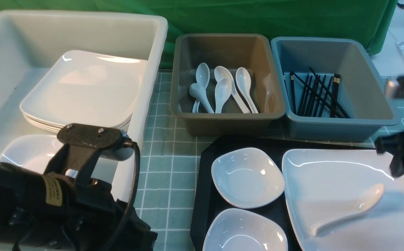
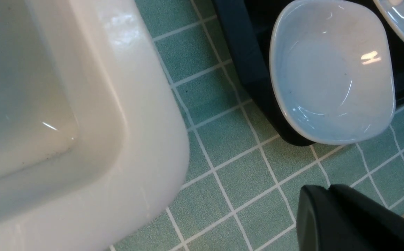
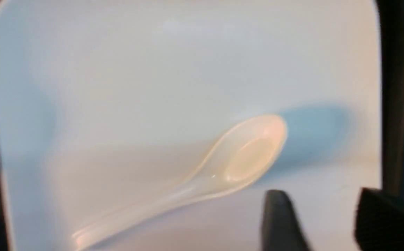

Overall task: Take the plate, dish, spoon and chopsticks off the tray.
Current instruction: Use the right arm to grab a soup spoon from the plate, then use the right arm to put the soup spoon into the small storage box in the middle, then use the left arm to grab a small plate from the dinner plate, then use the left arm to put the small plate into the large storage box on the left

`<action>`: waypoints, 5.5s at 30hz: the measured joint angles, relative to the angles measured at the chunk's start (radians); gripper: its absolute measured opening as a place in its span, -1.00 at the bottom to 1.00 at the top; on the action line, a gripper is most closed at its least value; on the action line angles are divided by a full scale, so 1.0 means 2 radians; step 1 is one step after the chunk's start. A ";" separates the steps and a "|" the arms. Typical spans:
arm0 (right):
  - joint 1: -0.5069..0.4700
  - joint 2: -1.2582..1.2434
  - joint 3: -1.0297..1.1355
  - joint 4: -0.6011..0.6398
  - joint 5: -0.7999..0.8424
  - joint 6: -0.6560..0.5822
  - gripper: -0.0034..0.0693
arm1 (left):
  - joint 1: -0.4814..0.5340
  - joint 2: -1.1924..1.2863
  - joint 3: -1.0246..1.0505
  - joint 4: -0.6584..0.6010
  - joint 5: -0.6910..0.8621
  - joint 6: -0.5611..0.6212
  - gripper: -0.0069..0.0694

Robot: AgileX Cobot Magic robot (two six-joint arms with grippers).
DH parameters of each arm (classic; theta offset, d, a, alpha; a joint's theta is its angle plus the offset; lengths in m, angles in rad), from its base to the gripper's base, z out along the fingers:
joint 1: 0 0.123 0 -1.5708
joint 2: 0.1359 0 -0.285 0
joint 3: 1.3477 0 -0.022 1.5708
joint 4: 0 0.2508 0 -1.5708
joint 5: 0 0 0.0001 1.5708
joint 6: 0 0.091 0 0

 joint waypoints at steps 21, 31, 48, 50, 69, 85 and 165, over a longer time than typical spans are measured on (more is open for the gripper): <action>-0.010 0.035 0.058 0.032 -0.146 0.025 -0.61 | 0.000 0.000 0.000 -0.004 0.005 -0.001 -0.79; 0.057 0.003 -0.077 0.117 -0.235 -0.036 -0.61 | 0.000 0.000 0.000 -0.005 -0.007 -0.001 -0.79; 0.144 0.308 -0.395 0.120 -0.267 0.028 0.08 | 0.000 0.000 0.000 -0.044 0.070 -0.001 -0.79; 0.144 0.311 -0.397 0.120 -0.257 0.030 0.28 | 0.000 0.000 0.000 -0.047 0.071 -0.001 -0.79; 0.124 -0.017 -0.324 -0.067 0.182 -0.079 -0.84 | -0.092 0.176 -0.082 -0.021 0.069 0.000 -0.82; 0.124 -0.386 0.092 -0.038 0.112 -0.015 -0.86 | -0.098 0.361 -0.285 0.112 0.041 0.000 -0.03; 0.124 -0.429 0.112 -0.035 0.058 -0.040 -0.79 | 0.576 0.077 0.016 -0.178 -0.063 0.174 -0.75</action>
